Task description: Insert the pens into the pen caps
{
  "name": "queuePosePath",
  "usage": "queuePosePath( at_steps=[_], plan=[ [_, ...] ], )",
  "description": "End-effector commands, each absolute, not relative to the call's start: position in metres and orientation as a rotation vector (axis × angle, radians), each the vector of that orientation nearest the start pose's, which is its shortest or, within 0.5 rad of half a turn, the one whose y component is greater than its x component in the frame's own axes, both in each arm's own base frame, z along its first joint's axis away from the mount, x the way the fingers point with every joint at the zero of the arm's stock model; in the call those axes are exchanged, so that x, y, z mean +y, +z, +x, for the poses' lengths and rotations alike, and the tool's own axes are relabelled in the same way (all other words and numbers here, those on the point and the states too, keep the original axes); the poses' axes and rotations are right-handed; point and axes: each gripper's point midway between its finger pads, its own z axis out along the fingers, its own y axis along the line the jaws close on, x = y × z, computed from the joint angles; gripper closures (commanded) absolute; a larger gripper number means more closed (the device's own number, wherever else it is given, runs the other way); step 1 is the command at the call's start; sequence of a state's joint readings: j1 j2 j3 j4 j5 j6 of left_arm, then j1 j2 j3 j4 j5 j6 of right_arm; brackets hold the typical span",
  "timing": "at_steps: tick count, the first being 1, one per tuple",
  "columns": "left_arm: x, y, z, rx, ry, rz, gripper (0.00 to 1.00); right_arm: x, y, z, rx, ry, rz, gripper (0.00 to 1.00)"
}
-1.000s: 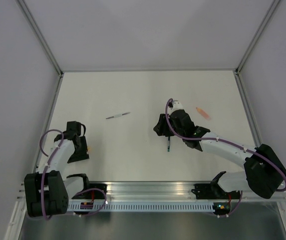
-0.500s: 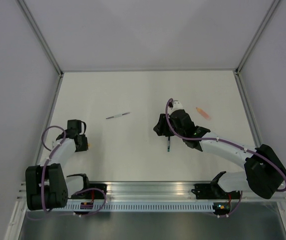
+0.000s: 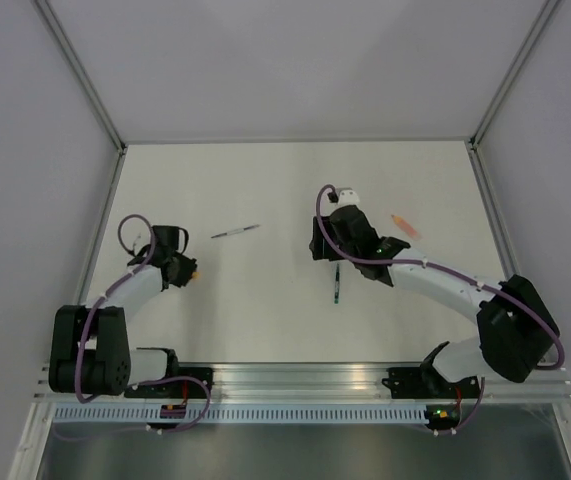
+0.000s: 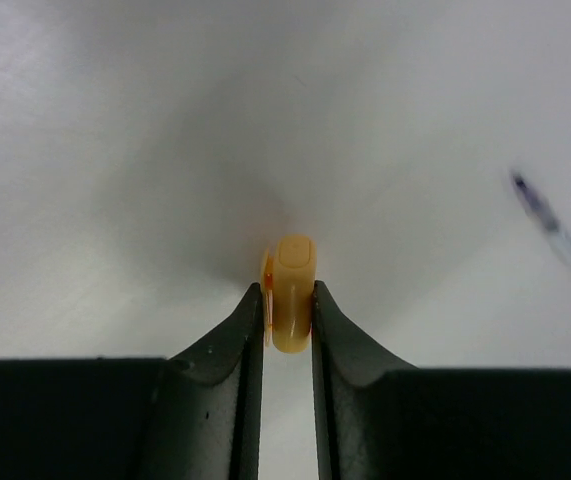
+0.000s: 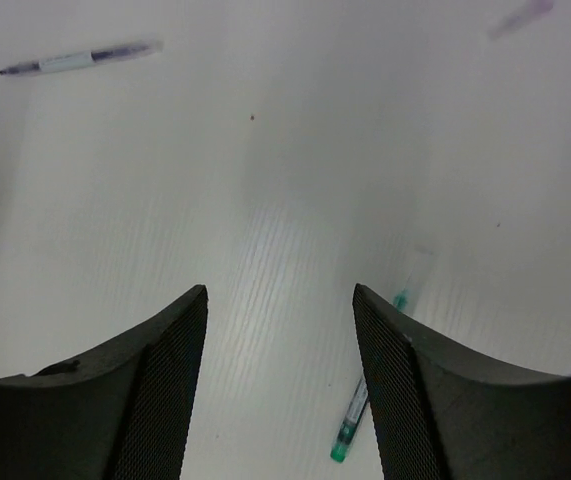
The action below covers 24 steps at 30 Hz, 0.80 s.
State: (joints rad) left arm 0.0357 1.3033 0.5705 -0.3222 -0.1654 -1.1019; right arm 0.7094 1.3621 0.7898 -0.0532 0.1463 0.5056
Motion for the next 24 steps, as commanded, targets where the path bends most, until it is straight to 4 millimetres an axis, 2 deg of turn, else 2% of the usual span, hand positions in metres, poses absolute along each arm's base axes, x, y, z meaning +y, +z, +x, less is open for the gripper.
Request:
queuePosePath(
  at_steps=[1,3,4,5,6,7,8,9,11,12,13,14,15,16,17,18,21,24],
  plan=[
    [-0.053,0.050,0.306,2.269,-0.303,-0.996,0.98,0.236,0.160,0.345,2.175,0.251,-0.133,0.33],
    [-0.081,0.061,0.310,2.288,-0.373,-0.872,0.98,0.229,0.171,0.352,2.207,0.159,-0.204,0.28],
    [-0.096,0.062,0.307,2.335,-0.460,-0.811,0.98,0.233,0.192,0.370,2.195,0.170,-0.203,0.27],
    [-0.107,0.064,0.305,2.354,-0.523,-0.765,0.98,0.230,0.196,0.376,2.206,0.154,-0.265,0.25],
    [-0.118,0.067,0.305,2.352,-0.587,-0.712,0.98,0.220,0.189,0.373,2.284,0.123,-0.303,0.24],
    [-0.127,0.067,0.301,2.366,-0.629,-0.658,0.98,0.214,0.193,0.389,2.318,0.116,-0.302,0.23],
    [-0.135,0.068,0.299,2.367,-0.647,-0.607,0.98,0.203,0.188,0.391,2.364,0.069,-0.340,0.21],
    [-0.137,0.067,0.299,2.355,-0.658,-0.575,0.98,0.179,0.177,0.385,2.461,-0.009,-0.349,0.21],
    [-0.144,0.067,0.297,2.352,-0.703,-0.524,0.98,0.161,0.169,0.384,2.524,-0.057,-0.377,0.20],
    [-0.148,0.066,0.296,2.347,-0.734,-0.502,0.98,0.140,0.164,0.382,2.565,-0.079,-0.384,0.20],
    [-0.157,0.072,0.296,2.331,-0.807,-0.443,0.98,0.129,0.154,0.375,2.606,-0.073,-0.381,0.20],
    [-0.162,0.072,0.294,2.326,-0.842,-0.415,0.98,0.128,0.146,0.368,2.651,0.019,-0.385,0.18],
    [-0.166,0.072,0.293,2.325,-0.868,-0.401,0.98,0.104,0.138,0.367,2.703,0.058,-0.301,0.16],
    [-0.173,0.076,0.291,2.327,-0.923,-0.366,0.98,0.092,0.125,0.362,2.755,0.072,-0.264,0.12],
    [-0.178,0.075,0.290,2.347,-0.943,-0.344,0.98,0.084,0.121,0.362,2.769,0.065,-0.233,0.08],
    [-0.182,0.078,0.289,2.349,-0.970,-0.319,0.98,0.065,0.120,0.370,2.748,-0.019,-0.175,0.08],
    [-0.189,0.077,0.286,2.350,-1.015,-0.296,0.98,0.045,0.116,0.378,2.741,-0.062,-0.140,0.09],
    [-0.194,0.084,0.284,2.343,-1.063,-0.265,0.98,0.038,0.104,0.384,2.778,-0.056,-0.135,0.12]
  ],
)
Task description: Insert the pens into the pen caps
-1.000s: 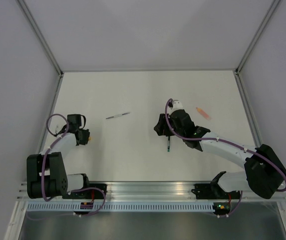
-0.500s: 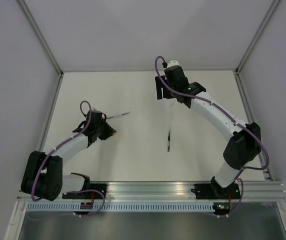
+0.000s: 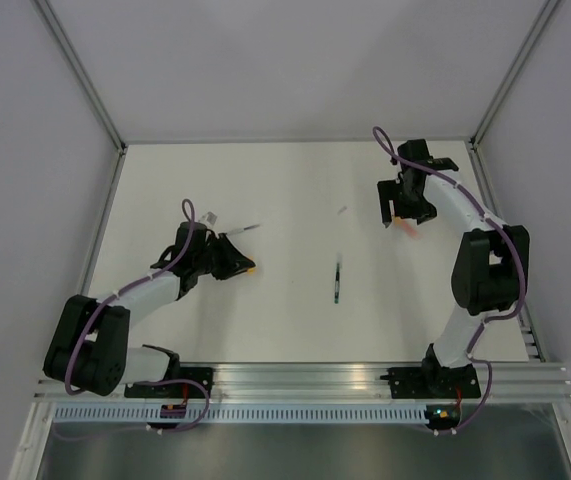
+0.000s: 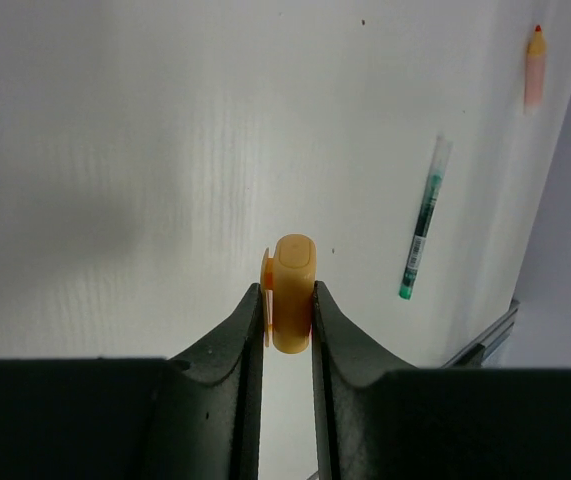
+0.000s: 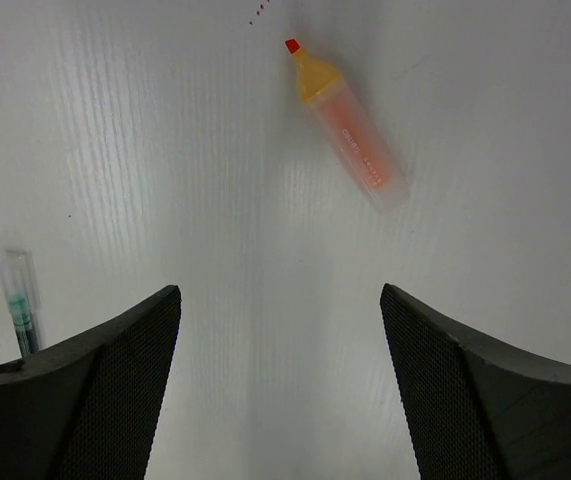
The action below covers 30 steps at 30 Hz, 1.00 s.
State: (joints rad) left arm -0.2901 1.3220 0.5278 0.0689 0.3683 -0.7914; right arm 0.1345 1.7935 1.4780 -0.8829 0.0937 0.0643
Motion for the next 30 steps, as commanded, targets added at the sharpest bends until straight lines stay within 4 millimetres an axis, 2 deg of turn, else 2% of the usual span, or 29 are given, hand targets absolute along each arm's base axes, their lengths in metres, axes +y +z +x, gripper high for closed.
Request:
queuePosePath(
  at_steps=[1,3,4,6,10,11,12,13,14,22,25,30],
  plan=[
    [-0.195,0.085,0.284,2.341,-1.068,-0.262,0.98,0.038,0.095,0.385,2.797,-0.040,-0.145,0.13],
    [-0.196,0.086,0.283,2.336,-1.077,-0.267,0.98,0.035,0.084,0.388,2.814,-0.024,-0.126,0.16],
    [-0.196,0.086,0.283,2.335,-1.079,-0.272,0.98,0.034,0.073,0.387,2.842,-0.010,-0.122,0.16],
    [-0.195,0.085,0.283,2.337,-1.079,-0.281,0.98,0.027,0.065,0.392,2.847,-0.027,-0.096,0.17],
    [-0.196,0.088,0.283,2.328,-1.085,-0.282,0.98,0.007,0.055,0.402,2.830,-0.132,-0.051,0.16],
    [-0.196,0.089,0.284,2.323,-1.089,-0.282,0.98,-0.002,0.053,0.402,2.827,-0.203,-0.040,0.16],
    [-0.197,0.090,0.285,2.319,-1.093,-0.280,0.98,-0.002,0.050,0.409,2.791,-0.206,-0.035,0.16],
    [-0.197,0.090,0.284,2.319,-1.095,-0.279,0.98,-0.002,0.041,0.402,2.795,-0.201,-0.060,0.16],
    [-0.197,0.090,0.284,2.319,-1.092,-0.278,0.98,0.002,0.042,0.410,2.755,-0.169,-0.075,0.16],
    [-0.197,0.088,0.284,2.322,-1.094,-0.285,0.98,0.011,0.055,0.425,2.724,-0.090,-0.153,0.14],
    [-0.197,0.086,0.284,2.327,-1.096,-0.286,0.98,0.021,0.044,0.425,2.752,-0.020,-0.205,0.13],
    [-0.197,0.085,0.282,2.330,-1.101,-0.285,0.98,0.012,0.031,0.424,2.781,-0.080,-0.214,0.13]
  ],
)
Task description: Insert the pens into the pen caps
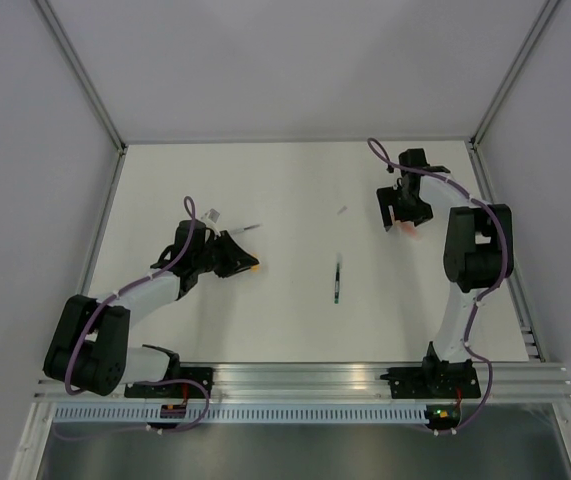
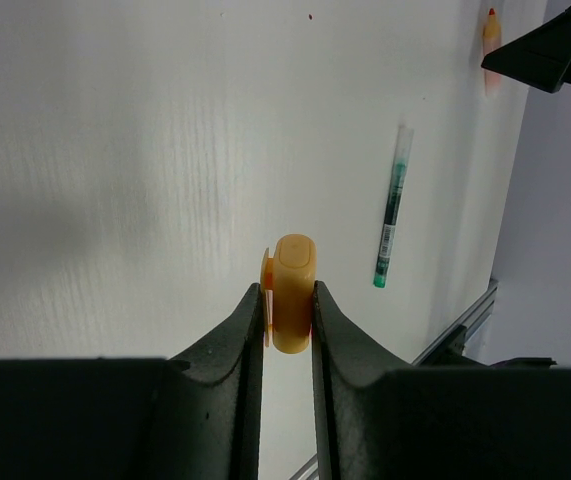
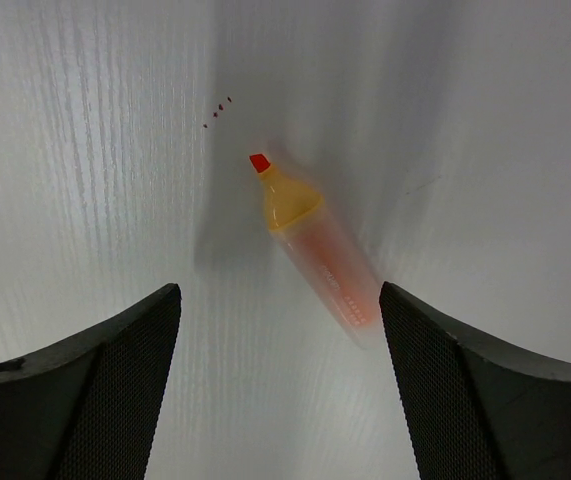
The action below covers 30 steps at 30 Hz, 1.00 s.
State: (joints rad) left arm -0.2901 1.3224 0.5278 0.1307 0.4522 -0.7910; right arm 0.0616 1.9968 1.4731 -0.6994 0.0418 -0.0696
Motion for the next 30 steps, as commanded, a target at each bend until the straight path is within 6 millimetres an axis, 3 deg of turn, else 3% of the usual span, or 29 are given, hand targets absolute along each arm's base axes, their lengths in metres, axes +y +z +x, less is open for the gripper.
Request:
queuePosePath(
  at_steps=[1,3,12,15,20,21,24,30],
  plan=[
    [-0.198,0.086,0.282,2.327,-1.105,-0.282,0.98,0.007,0.024,0.415,2.799,-0.093,-0.212,0.13],
    [-0.199,0.088,0.281,2.324,-1.114,-0.275,0.98,0.001,0.016,0.408,2.804,-0.103,-0.199,0.12],
    [-0.199,0.090,0.280,2.315,-1.122,-0.267,0.98,0.014,0.015,0.409,2.802,0.023,-0.220,0.13],
    [-0.199,0.092,0.280,2.312,-1.125,-0.267,0.98,0.019,0.005,0.401,2.852,0.068,-0.211,0.18],
    [-0.198,0.092,0.280,2.311,-1.121,-0.261,0.98,0.034,0.006,0.381,2.910,0.155,-0.196,0.41],
    [-0.198,0.092,0.280,2.310,-1.118,-0.257,0.98,0.045,0.009,0.378,2.907,0.164,-0.239,0.44],
    [-0.199,0.094,0.279,2.309,-1.121,-0.254,0.98,0.070,0.014,0.369,2.900,0.237,-0.275,0.45],
    [-0.199,0.093,0.277,2.309,-1.131,-0.252,0.98,0.077,0.003,0.349,2.964,0.171,-0.264,0.45]
  ],
)
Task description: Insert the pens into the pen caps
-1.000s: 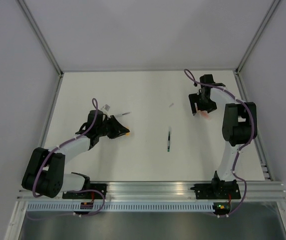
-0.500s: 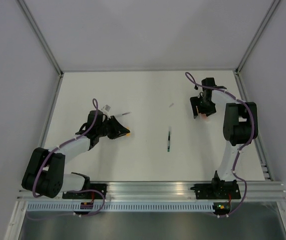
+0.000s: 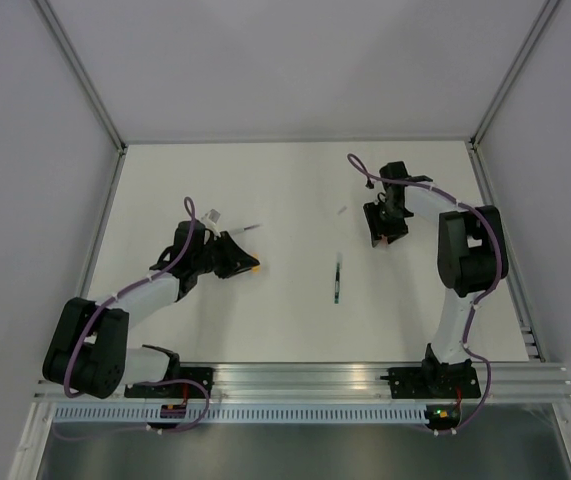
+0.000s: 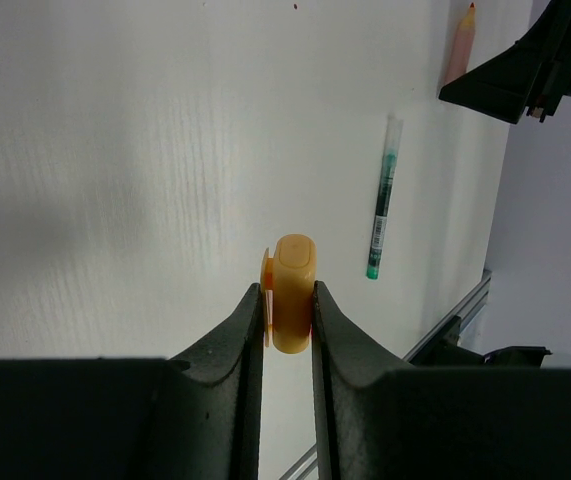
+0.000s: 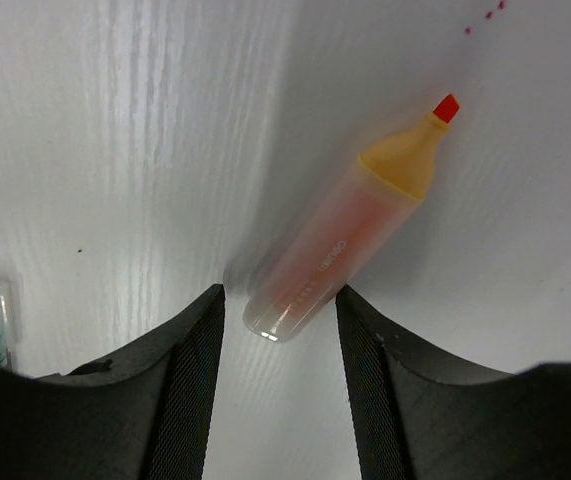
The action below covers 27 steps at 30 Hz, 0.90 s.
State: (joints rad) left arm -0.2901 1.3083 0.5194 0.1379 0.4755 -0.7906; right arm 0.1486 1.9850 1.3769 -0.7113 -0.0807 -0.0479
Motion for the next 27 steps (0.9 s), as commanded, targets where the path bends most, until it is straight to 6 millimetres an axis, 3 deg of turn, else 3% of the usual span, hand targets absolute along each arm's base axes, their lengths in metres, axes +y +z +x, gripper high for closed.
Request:
queuePosePath(
  at_steps=[1,5,8,12,13,15,18,22,23,27],
  plan=[
    [-0.199,0.093,0.276,2.310,-1.133,-0.248,0.98,0.076,0.001,0.349,2.961,0.162,-0.263,0.45],
    [-0.199,0.094,0.276,2.308,-1.136,-0.247,0.98,0.064,-0.012,0.353,2.988,0.040,-0.134,0.47],
    [-0.200,0.094,0.276,2.308,-1.142,-0.246,0.98,0.062,-0.017,0.358,2.980,0.004,-0.071,0.55],
    [-0.200,0.094,0.275,2.307,-1.144,-0.246,0.98,0.062,-0.026,0.356,2.985,-0.012,-0.010,0.74],
    [-0.201,0.094,0.274,2.308,-1.153,-0.242,0.98,0.064,-0.027,0.356,2.980,-0.007,-0.008,0.83],
    [-0.206,0.101,0.273,2.289,-1.194,-0.195,0.98,0.072,-0.027,0.356,2.963,0.029,0.002,0.89],
    [-0.209,0.105,0.271,2.276,-1.222,-0.156,0.98,0.090,-0.017,0.360,2.896,0.143,0.024,1.00],
    [-0.209,0.109,0.269,2.251,-1.229,-0.128,0.98,0.106,0.003,0.364,2.789,0.168,0.047,1.00],
    [-0.211,0.113,0.267,2.236,-1.245,-0.110,0.98,0.117,0.019,0.370,2.718,0.196,0.016,1.00],
    [-0.212,0.126,0.264,2.171,-1.267,-0.066,0.98,0.129,0.032,0.352,2.631,0.274,0.029,1.00]
  ],
)
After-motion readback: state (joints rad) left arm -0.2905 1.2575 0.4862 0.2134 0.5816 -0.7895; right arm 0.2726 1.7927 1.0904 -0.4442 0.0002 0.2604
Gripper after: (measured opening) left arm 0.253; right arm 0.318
